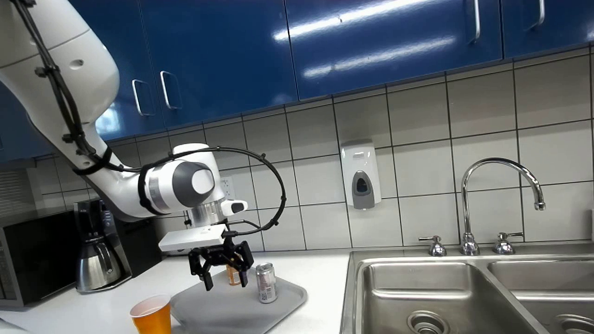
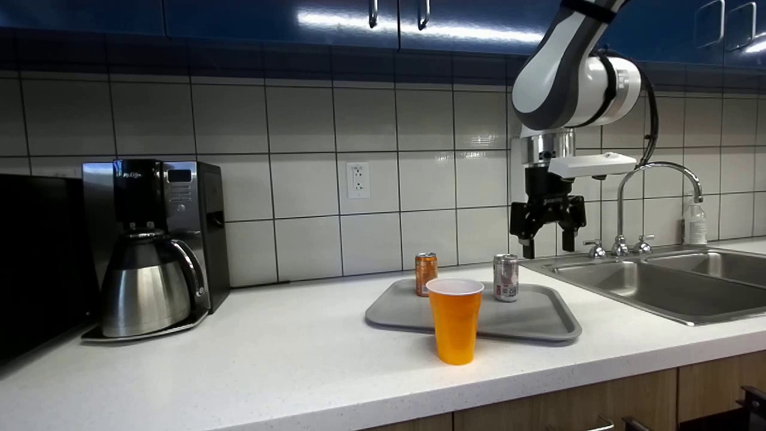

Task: Put the grey can on the tray

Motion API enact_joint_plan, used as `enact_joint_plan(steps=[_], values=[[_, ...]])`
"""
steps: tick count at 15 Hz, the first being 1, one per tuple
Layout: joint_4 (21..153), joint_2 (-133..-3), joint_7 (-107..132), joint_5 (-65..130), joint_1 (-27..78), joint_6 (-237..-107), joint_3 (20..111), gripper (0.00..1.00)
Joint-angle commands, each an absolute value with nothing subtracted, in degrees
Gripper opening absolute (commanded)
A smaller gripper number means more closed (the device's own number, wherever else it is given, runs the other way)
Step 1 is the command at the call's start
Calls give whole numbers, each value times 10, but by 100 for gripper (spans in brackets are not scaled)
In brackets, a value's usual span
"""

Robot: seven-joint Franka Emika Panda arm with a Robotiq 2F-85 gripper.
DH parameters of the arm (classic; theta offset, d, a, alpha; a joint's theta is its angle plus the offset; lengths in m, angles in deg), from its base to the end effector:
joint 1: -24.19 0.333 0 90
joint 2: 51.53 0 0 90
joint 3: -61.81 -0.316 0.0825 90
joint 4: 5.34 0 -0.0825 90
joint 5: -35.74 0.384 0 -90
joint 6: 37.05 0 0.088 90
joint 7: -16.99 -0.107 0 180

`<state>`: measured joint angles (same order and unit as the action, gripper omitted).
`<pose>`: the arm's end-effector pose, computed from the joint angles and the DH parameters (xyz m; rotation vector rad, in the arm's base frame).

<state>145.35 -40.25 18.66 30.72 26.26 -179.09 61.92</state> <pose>0.4241 0.0148 0.3182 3.0792 0.2024 0.0710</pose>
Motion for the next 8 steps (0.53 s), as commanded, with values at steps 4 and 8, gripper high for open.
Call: enact_joint_plan(steps=[4,8], values=[[1457,-337,245,327,261,-1696,632,100],[1457,-348,233,319,258,-1702,628,100]])
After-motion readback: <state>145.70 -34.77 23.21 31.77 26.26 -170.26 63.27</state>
